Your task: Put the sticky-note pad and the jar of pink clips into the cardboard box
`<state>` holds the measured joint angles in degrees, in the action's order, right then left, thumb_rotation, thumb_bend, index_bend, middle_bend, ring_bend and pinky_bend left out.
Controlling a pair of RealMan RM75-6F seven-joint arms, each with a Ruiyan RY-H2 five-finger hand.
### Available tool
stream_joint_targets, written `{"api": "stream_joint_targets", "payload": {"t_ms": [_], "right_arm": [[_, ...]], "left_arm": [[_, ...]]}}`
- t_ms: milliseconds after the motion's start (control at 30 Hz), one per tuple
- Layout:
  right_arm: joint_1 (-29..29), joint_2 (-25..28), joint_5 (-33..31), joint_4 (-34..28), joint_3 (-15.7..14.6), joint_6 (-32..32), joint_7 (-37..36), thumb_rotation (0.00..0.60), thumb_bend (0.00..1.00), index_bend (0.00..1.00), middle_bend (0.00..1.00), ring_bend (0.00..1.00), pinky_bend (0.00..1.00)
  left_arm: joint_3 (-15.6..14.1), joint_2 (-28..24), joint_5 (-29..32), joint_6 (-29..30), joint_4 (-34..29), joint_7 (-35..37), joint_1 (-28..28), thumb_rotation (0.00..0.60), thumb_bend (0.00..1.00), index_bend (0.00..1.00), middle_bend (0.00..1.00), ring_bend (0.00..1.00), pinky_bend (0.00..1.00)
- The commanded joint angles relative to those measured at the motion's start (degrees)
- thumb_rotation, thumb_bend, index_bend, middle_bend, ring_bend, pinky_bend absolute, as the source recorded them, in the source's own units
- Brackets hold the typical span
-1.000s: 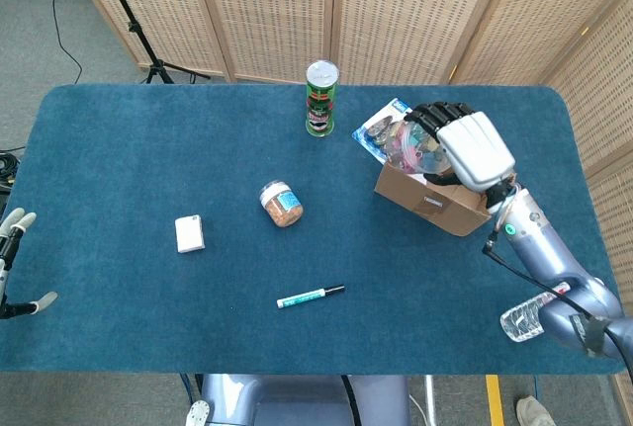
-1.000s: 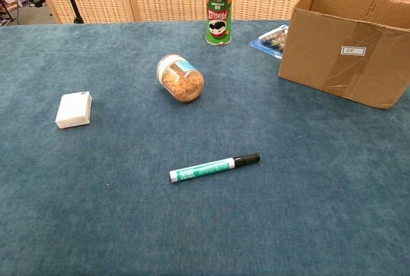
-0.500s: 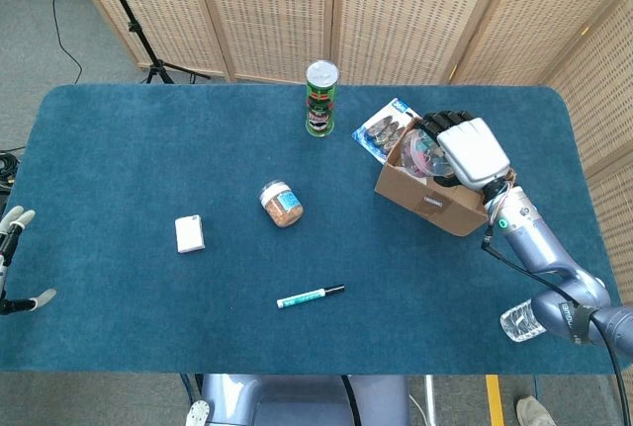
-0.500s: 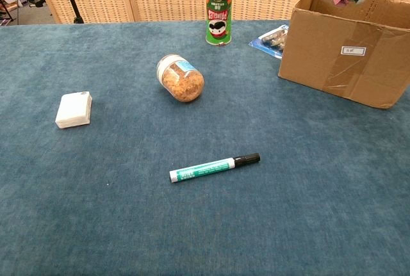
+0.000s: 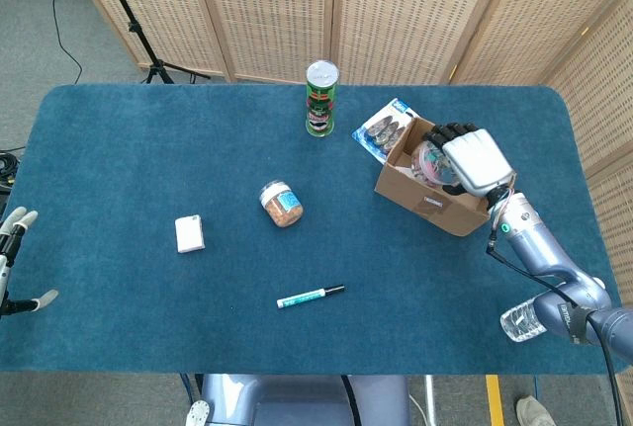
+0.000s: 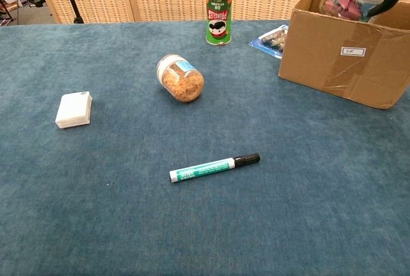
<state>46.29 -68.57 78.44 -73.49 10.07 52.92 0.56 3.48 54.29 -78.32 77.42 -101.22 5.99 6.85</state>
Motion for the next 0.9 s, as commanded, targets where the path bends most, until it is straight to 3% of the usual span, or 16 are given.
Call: {"api": "stream_joint_targets", "payload": {"t_ms": [33, 67, 100, 200, 233, 333, 500, 667, 767, 900], "right_arm": [[-0.06, -1.18, 0.91, 1.73, -0.94, -0.01, 1.78, 0.600, 0.56, 0.60, 0.59, 0.51, 0.53], [-0.04, -1.27, 0.57, 2.12, -1.11, -0.65, 2.21, 0.600, 0.52, 0.58, 0.55, 0.49, 0.53], [-0.01, -1.13, 0.25, 2.12, -1.24, -1.30, 2.45, 0.600, 0.43, 0.51, 0.46, 0.42, 0.52], [0.18, 0.36, -1.87, 0.49, -1.45, -4.48, 3.61, 0.600, 0.08, 0.17, 0.10, 0.09, 0.32], [0.19, 0.92, -2.55, -0.42, -1.24, -4.97, 3.82, 0.600, 0.02, 0.07, 0.03, 0.02, 0.23], [-0.10, 1.50, -2.82, -1.24, -0.72, -3.99, 4.24, 0.600, 0.00, 0.00, 0.00, 0.00, 0.15], [-1.15, 4.17, -2.27, -4.73, 0.06, -1.30, 4.59, 0.600, 0.00, 0.00, 0.00, 0.00, 0.14], [-4.16, 9.86, -0.29, -12.41, 1.05, 4.50, 3.03, 0.600, 0.00, 0.00, 0.00, 0.00, 0.14], [-7.31, 12.78, 2.55, -16.45, 0.48, 9.61, 1.39, 0.600, 0.00, 0.00, 0.00, 0.00, 0.14], [-15.57, 14.20, 9.58, -18.98, -3.27, 21.84, -0.82, 0.600, 0.00, 0.00, 0.00, 0.00, 0.13]], "left_arm": [[-0.13, -0.16, -0.16, -0.33, 0.01, 0.35, 0.11, 0.600, 0.00, 0.00, 0.00, 0.00, 0.00], [-0.14, -0.16, -0.18, -0.33, 0.00, 0.37, 0.11, 0.600, 0.00, 0.00, 0.00, 0.00, 0.00], [-0.14, -0.17, -0.18, -0.32, -0.01, 0.37, 0.11, 0.600, 0.00, 0.00, 0.00, 0.00, 0.00], [-0.11, -0.16, -0.07, -0.35, 0.02, 0.30, 0.14, 0.600, 0.00, 0.00, 0.00, 0.00, 0.00], [-0.09, -0.13, 0.02, -0.38, 0.03, 0.21, 0.16, 0.600, 0.00, 0.00, 0.00, 0.00, 0.00], [-0.15, -0.08, -0.02, -0.49, -0.01, 0.07, 0.22, 0.600, 0.00, 0.00, 0.00, 0.00, 0.00], [-0.19, -0.06, -0.15, -0.31, -0.11, 0.00, 0.16, 0.600, 0.00, 0.00, 0.00, 0.00, 0.00], [-0.33, -0.18, -0.52, 0.04, -0.12, 0.35, -0.05, 0.600, 0.00, 0.00, 0.00, 0.00, 0.00], [-0.31, -0.29, -0.85, 0.64, -0.06, 0.82, -0.31, 0.600, 0.00, 0.00, 0.00, 0.00, 0.00], [-0.27, -0.17, -1.69, 1.69, 0.57, 1.87, -0.67, 0.600, 0.00, 0.00, 0.00, 0.00, 0.00]]}}
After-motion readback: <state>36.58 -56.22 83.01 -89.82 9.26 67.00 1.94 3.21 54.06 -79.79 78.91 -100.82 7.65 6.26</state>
